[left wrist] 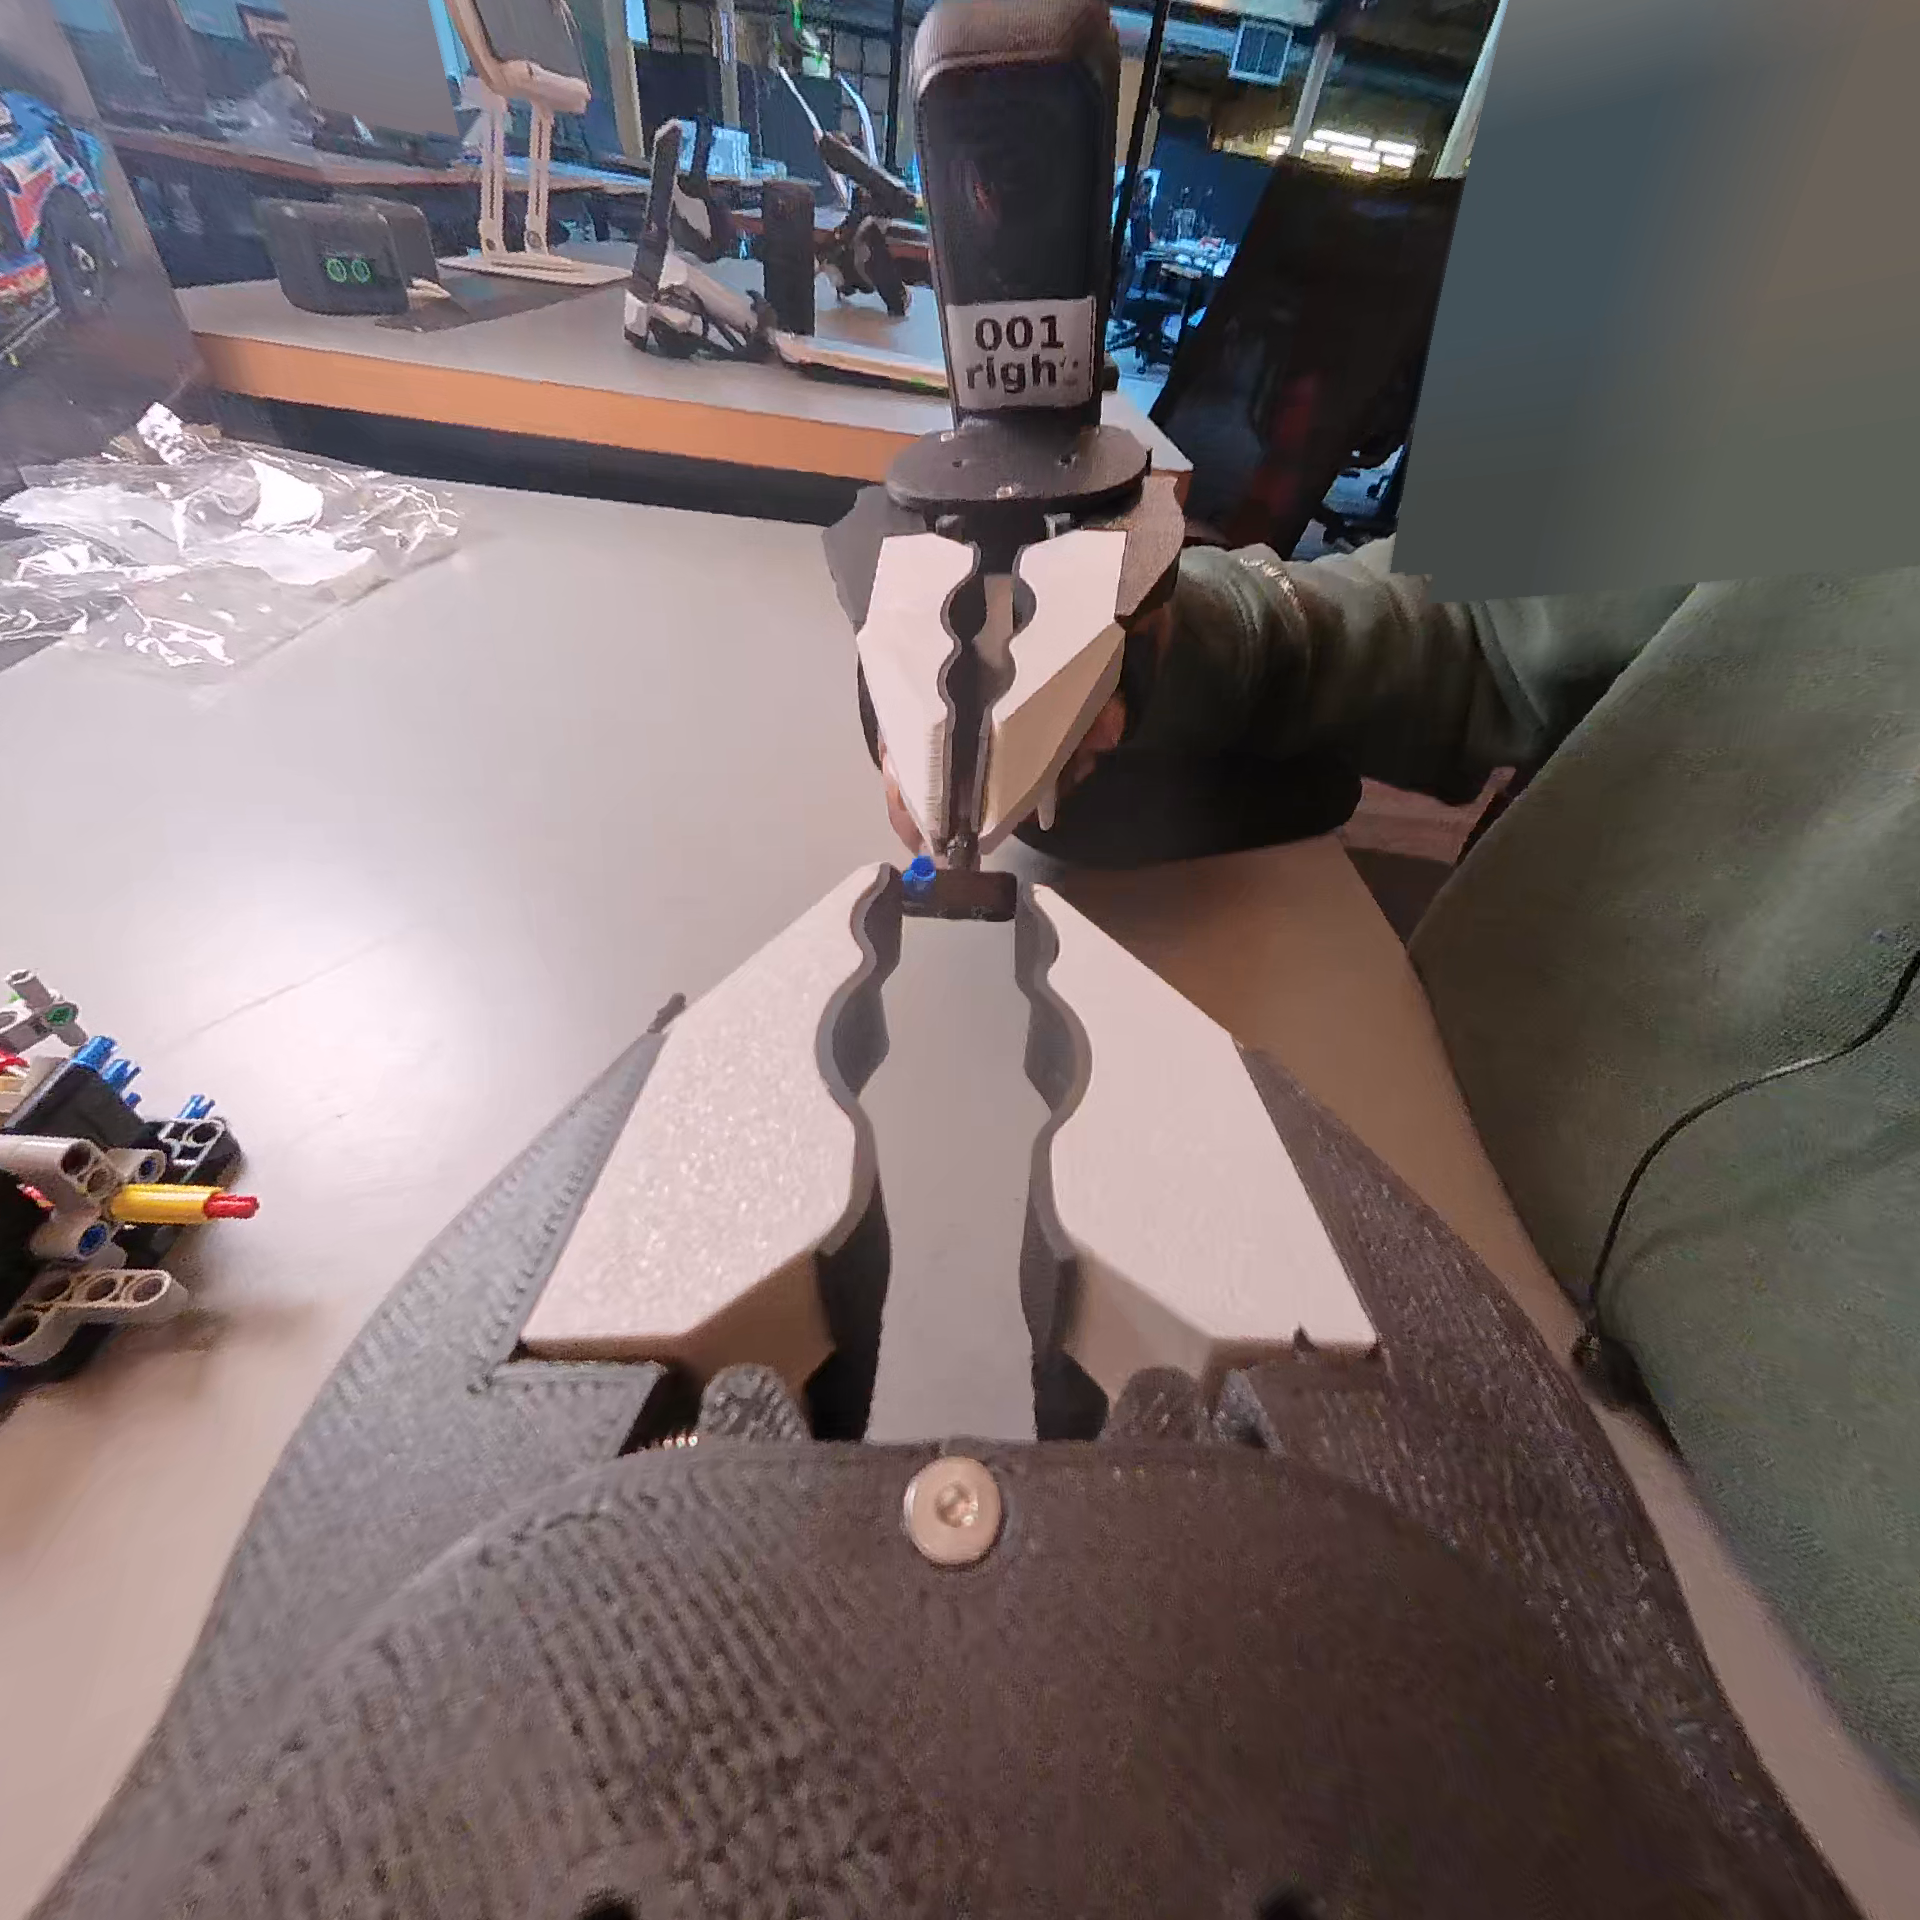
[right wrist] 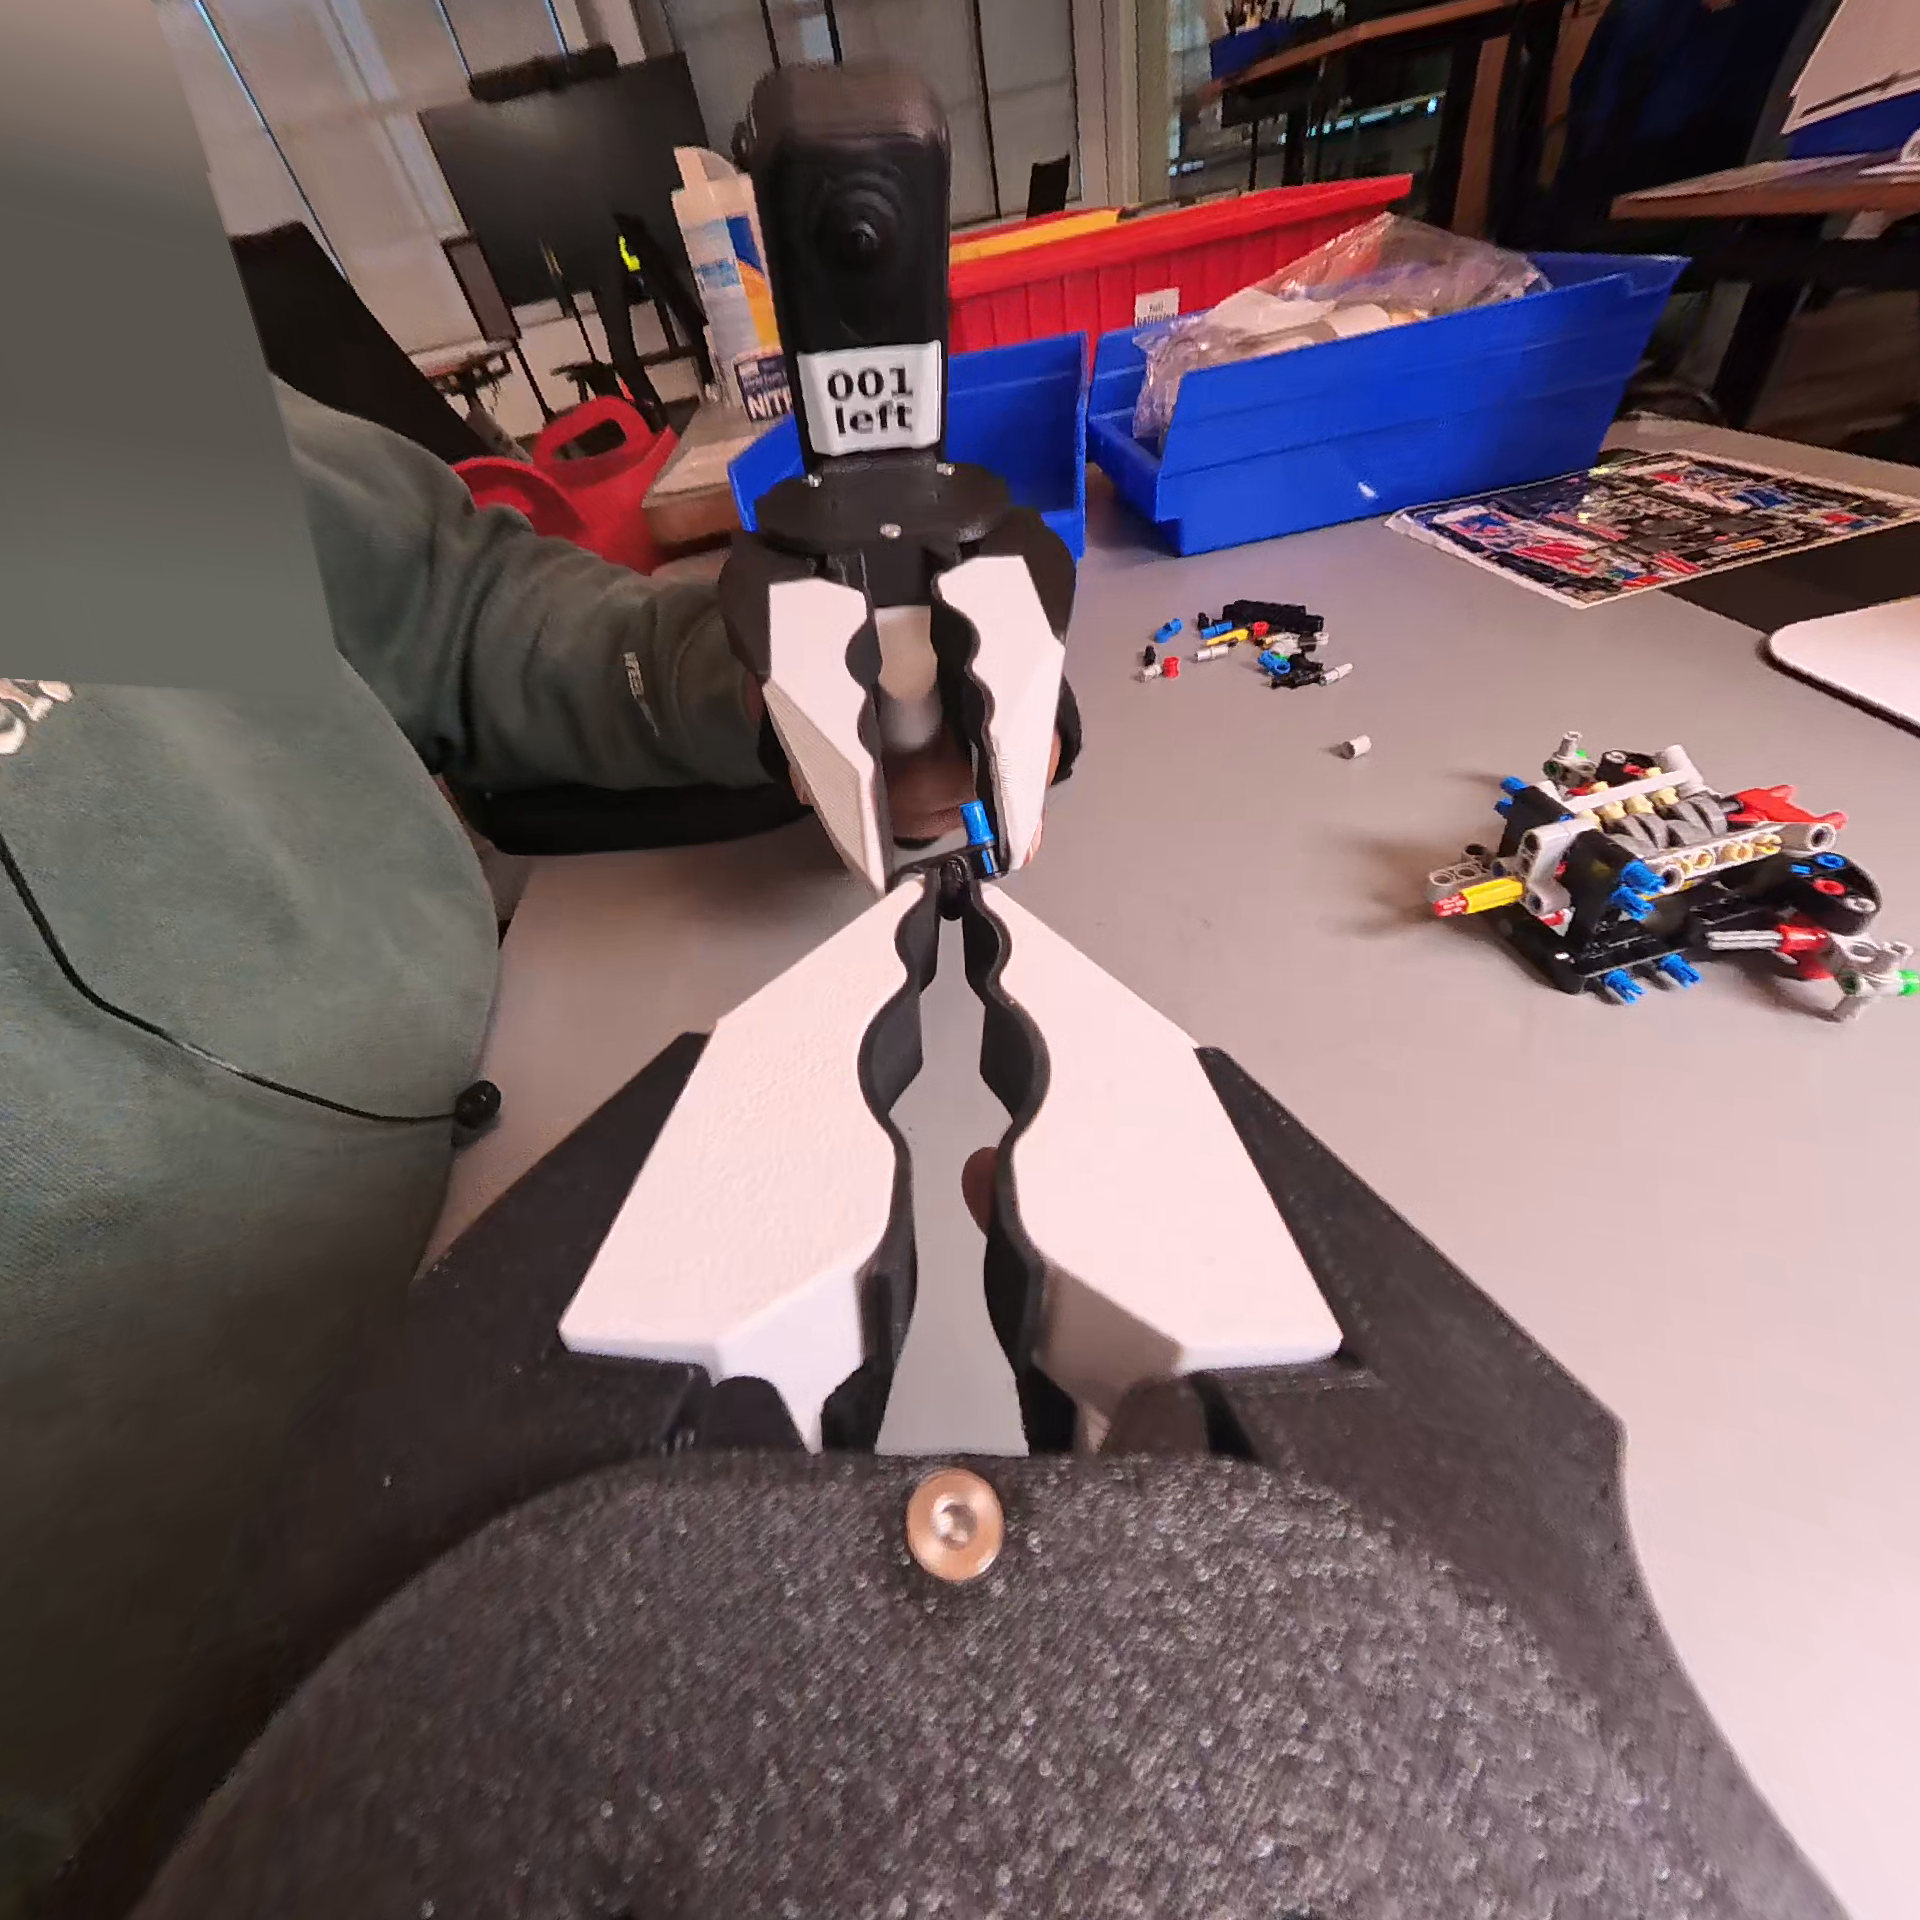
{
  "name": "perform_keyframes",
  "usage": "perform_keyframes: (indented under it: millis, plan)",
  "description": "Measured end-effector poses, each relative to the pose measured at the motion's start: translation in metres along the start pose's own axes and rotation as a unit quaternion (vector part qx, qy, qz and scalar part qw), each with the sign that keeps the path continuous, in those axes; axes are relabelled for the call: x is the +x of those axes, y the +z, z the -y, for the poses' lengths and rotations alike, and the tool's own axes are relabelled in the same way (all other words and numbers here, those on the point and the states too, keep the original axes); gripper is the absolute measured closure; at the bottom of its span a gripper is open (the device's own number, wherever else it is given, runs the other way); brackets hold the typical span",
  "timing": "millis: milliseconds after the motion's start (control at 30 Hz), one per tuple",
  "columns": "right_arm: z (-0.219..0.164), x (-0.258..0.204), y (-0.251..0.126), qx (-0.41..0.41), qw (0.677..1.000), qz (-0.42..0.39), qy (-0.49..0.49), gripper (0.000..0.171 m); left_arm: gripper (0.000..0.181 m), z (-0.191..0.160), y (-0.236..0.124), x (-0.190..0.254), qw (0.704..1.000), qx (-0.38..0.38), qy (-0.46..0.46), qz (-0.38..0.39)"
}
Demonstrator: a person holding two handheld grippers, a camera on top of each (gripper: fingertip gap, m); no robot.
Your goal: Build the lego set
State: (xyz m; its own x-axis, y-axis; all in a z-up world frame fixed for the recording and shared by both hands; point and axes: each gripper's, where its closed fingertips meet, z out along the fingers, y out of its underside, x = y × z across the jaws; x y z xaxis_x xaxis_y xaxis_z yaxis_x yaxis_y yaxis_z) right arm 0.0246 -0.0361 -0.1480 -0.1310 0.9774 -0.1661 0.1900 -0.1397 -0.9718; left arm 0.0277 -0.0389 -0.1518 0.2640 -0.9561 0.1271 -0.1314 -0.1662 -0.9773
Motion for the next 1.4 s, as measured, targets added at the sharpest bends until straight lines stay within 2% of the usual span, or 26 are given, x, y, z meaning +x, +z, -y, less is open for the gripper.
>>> perform_keyframes:
  millis: [333,633,800,967,1033,1200,1400]
  plan:
    - [-0.029,-0.003,0.000,-0.098,0.994,-0.008,-0.051,0.169,0.162,-0.029,0.009,0.004,0.995,-0.088,0.049,0.003]
    - [-0.040,-0.001,0.004,-0.115,0.992,-0.016,-0.049,0.169,0.162,-0.044,0.014,0.003,0.993,-0.111,0.025,0.002]
    - [-0.021,0.001,0.002,-0.056,0.998,-0.019,-0.028,0.169,0.161,-0.026,0.011,0.001,0.998,-0.060,0.000,-0.002]
    - [0.009,0.001,-0.004,0.047,0.998,0.002,0.028,0.169,0.160,0.004,0.002,0.000,0.998,0.035,-0.051,-0.023]
    - [0.007,0.004,-0.003,0.042,0.999,0.000,0.034,0.168,0.160,0.002,0.002,-0.002,0.998,0.036,-0.046,-0.016]
    - [-0.019,0.014,0.000,-0.043,0.999,-0.032,0.010,0.169,0.159,-0.028,0.011,-0.011,0.998,-0.058,0.018,0.031]
    - [-0.047,0.029,0.000,-0.127,0.989,-0.069,0.010,0.169,0.159,-0.074,0.017,-0.024,0.970,-0.207,0.096,0.086]
